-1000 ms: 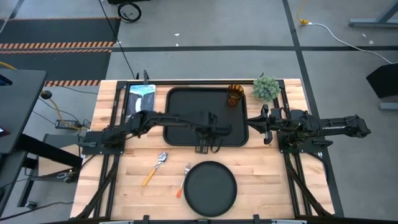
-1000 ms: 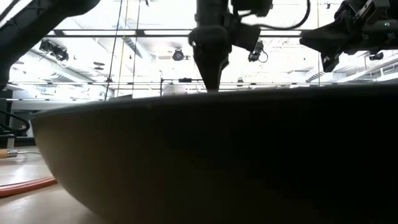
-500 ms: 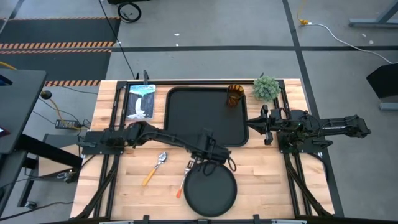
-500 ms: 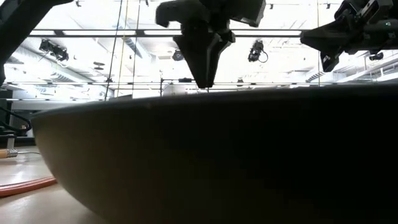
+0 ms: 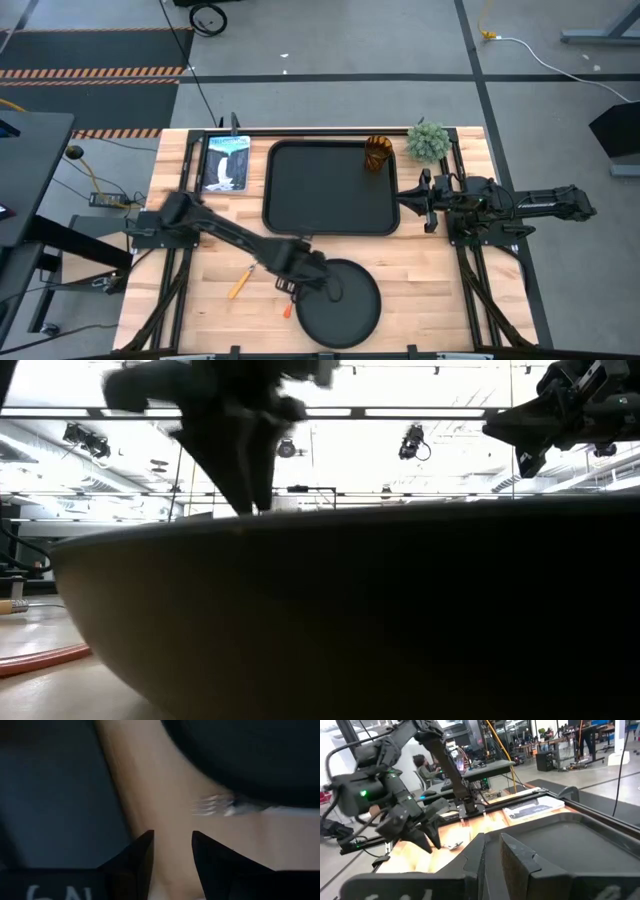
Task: Pick and place plate/cup/fork/spoon on tray
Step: Put the black plate on the black tray
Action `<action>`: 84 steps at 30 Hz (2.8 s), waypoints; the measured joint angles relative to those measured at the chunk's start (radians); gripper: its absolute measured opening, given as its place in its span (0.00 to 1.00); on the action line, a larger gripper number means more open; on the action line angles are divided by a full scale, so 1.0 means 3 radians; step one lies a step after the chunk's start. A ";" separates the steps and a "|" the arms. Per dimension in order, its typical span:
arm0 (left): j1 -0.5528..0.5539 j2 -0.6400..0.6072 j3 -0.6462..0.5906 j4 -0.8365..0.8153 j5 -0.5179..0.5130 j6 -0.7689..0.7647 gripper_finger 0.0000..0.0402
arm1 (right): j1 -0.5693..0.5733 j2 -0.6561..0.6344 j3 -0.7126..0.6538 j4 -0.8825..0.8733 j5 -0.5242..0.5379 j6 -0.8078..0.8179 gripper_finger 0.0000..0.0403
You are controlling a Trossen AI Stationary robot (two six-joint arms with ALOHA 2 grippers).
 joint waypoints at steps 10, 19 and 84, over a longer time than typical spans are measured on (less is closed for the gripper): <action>0.0028 -0.0357 -0.0676 0.0971 0.0319 -0.1852 0.35 | 0.0000 0.0003 0.0000 0.0046 0.0002 -0.0023 0.16; 0.0336 -0.0165 -0.0672 0.1509 0.0665 -0.2272 0.37 | 0.0000 0.0019 0.0001 0.0115 0.0000 -0.0079 0.16; 0.1618 -0.0464 -0.0661 0.1690 0.1725 -0.1534 0.03 | 0.0000 0.0072 0.0001 0.0261 -0.0008 -0.0102 0.16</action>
